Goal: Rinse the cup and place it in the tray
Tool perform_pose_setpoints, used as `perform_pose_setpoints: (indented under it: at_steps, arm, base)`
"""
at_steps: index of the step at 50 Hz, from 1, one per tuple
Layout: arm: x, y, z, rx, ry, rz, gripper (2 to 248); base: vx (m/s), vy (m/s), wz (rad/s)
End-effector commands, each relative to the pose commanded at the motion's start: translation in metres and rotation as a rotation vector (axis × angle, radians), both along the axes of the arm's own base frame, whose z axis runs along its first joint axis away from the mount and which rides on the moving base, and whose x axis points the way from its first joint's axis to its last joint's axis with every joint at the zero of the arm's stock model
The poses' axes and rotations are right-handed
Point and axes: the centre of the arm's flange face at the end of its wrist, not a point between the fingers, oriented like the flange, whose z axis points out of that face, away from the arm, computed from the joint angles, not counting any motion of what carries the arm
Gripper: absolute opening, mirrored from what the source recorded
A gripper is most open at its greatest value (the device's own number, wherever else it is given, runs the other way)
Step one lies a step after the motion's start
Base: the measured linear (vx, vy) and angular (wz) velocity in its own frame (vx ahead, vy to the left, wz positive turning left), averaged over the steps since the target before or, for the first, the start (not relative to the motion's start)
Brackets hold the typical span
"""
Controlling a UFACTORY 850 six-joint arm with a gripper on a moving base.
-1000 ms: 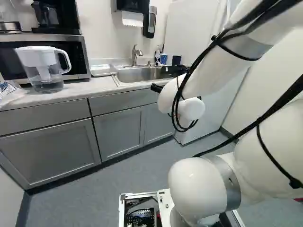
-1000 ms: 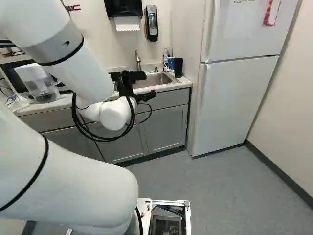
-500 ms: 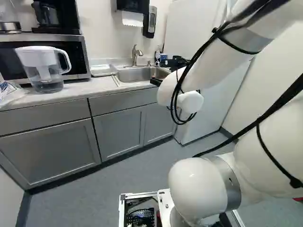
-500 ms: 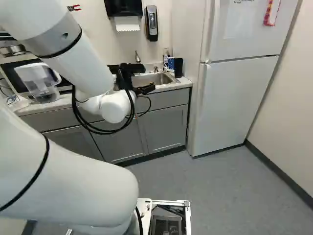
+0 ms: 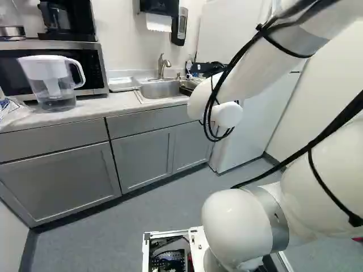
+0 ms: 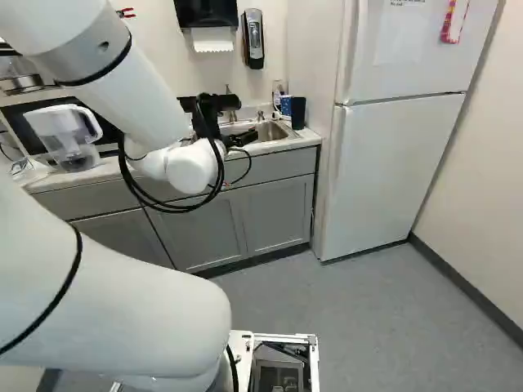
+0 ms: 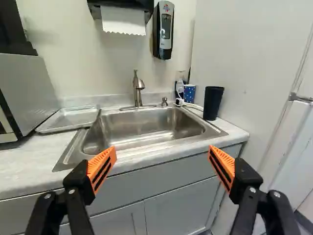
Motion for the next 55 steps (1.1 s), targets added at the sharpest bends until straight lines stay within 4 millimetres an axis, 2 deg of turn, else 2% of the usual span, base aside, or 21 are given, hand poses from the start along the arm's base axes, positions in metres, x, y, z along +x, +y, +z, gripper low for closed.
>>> perform_pose_setpoints:
  at_steps: [55]
  arm:
    - [0.028, 0.007, 0.047, 0.0, 0.013, 0.016, 247]
  base:
    - [0.0, 0.0, 0.0]
